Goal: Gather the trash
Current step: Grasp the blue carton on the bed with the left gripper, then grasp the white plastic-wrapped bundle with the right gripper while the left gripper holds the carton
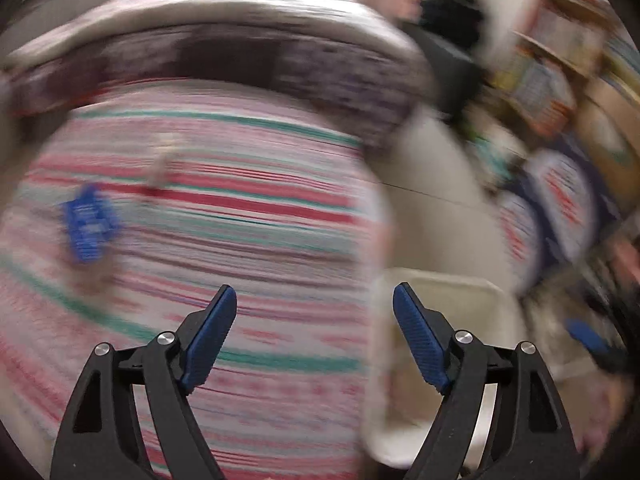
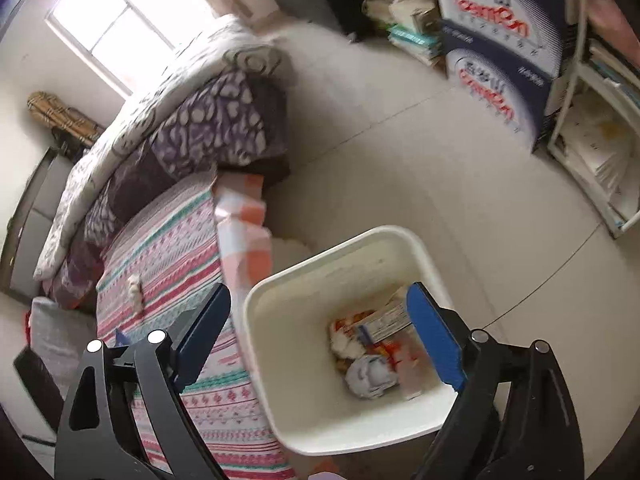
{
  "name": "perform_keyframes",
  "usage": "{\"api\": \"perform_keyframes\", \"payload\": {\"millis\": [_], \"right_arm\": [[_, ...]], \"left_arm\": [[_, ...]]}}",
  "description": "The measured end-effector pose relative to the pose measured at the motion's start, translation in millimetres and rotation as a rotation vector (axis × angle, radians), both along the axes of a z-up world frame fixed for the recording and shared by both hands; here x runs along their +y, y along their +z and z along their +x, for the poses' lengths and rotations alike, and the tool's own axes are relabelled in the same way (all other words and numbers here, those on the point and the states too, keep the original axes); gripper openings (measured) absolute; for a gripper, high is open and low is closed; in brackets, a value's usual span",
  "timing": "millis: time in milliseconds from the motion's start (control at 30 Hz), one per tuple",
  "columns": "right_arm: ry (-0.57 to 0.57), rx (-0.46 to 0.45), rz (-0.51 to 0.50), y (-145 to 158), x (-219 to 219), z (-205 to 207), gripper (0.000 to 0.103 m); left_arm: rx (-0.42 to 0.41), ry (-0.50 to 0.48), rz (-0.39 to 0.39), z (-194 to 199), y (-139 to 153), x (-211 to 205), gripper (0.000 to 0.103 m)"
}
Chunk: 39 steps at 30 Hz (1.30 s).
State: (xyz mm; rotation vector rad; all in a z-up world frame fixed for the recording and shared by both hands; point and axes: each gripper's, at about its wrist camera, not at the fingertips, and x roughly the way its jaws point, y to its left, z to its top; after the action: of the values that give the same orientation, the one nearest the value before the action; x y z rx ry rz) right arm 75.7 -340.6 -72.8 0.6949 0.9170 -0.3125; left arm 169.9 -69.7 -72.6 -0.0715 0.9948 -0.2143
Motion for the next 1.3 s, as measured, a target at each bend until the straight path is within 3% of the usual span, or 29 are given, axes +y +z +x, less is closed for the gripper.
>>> {"api": "perform_keyframes", "payload": {"millis": [233, 333, 467, 667, 800, 900, 1100, 1300], "right_arm": [[0.092, 0.053, 0.026, -17.8, 43.3, 35.2, 0.089], [0.126, 0.074, 0.034, -24.5, 59.4, 46.9, 0.089], [0.155, 0.094, 0.041, -30.9, 75.9, 58.5, 0.089], [0.218, 0.128, -0.033, -41.0, 107.9, 76.9, 0.09], [0.261, 0.13, -0.089, -46.0, 130.6, 89.5, 0.09], [0.302, 0.132, -0.094, -50.3, 156.3, 107.5, 0.09], [0.419, 0.074, -0.068, -45.9, 241.3, 177.8, 0.09], [0.504, 0.061, -0.122, -54.9, 316.9, 251.5, 0.085]], "left_arm": [[-0.003, 0.447, 0.129, 61.0, -15.1, 104.6, 0.084], [0.068, 0.58, 0.108, 84.5, -35.6, 139.4, 0.084], [0.108, 0.655, 0.137, 108.8, -53.1, 158.2, 0.085], [0.252, 0.642, 0.144, 123.0, -97.2, 174.6, 0.087], [0.234, 0.585, 0.077, 109.3, -94.0, 191.4, 0.057], [0.229, 0.548, -0.021, 93.3, -83.4, 211.1, 0.056], [0.145, 0.524, -0.112, 52.5, -29.3, 244.5, 0.056], [-0.029, 0.51, -0.166, 12.7, 44.1, 269.3, 0.056]]}}
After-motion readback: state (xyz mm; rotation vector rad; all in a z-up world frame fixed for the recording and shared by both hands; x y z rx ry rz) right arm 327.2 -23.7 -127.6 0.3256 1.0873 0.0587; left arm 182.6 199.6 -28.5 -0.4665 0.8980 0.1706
